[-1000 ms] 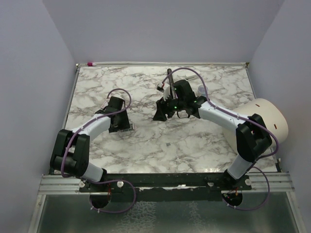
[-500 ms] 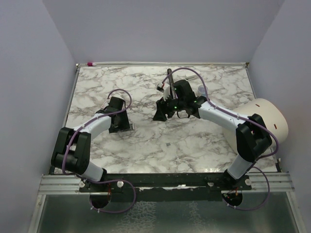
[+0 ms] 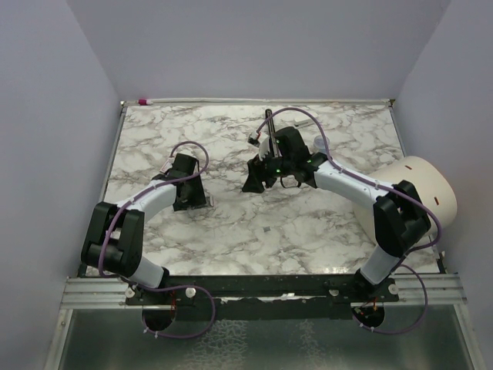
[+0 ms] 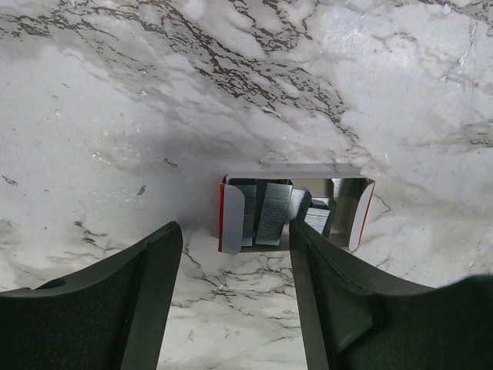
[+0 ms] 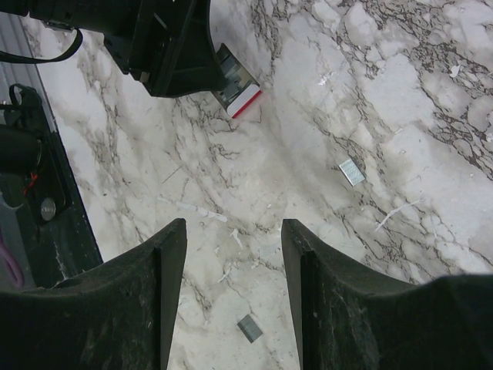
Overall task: Unload the staples from the stapler
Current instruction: Adjust the staple in the staple box.
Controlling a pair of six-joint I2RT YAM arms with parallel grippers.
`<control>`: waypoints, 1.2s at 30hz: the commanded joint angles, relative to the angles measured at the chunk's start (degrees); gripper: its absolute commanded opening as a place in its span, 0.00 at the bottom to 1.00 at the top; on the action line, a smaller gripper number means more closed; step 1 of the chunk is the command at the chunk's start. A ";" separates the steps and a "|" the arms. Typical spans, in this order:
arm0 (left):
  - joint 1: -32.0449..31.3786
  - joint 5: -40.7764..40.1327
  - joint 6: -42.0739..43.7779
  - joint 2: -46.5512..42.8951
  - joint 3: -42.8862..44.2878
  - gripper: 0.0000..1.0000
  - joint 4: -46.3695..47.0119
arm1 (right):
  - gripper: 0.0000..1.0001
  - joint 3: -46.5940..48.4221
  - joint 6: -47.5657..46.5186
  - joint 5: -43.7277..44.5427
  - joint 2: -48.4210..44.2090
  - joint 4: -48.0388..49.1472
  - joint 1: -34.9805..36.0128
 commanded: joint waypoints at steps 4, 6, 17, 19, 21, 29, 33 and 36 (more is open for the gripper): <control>-0.15 -0.20 -0.13 -1.27 1.51 0.67 -0.42 | 0.53 0.12 -0.55 -1.59 0.95 0.92 -0.25; -0.19 -0.65 -0.30 -1.77 1.73 0.67 -0.30 | 0.53 0.11 -0.55 -1.65 1.15 0.80 -0.25; 0.00 -2.10 -1.20 -0.12 2.76 0.65 1.74 | 0.53 -0.17 -0.73 -1.54 1.51 0.39 -0.25; -0.10 -2.04 -1.08 0.67 2.91 0.64 1.61 | 0.53 -0.08 -0.73 -1.59 1.51 0.37 -0.25; -0.07 -2.14 -0.97 0.84 2.85 0.63 1.45 | 0.53 -0.06 -0.73 -1.55 1.44 0.39 -0.25; -0.10 -2.74 0.15 1.63 3.02 0.62 -0.26 | 0.53 0.11 -0.66 -1.65 1.53 0.39 -0.26; -0.14 -3.05 0.56 1.51 2.71 0.60 -0.41 | 0.53 0.12 -0.64 -1.62 1.61 0.40 -0.25; -0.13 -3.15 0.68 2.19 3.01 0.59 -0.81 | 0.53 0.18 -0.64 -1.77 1.60 0.40 -0.25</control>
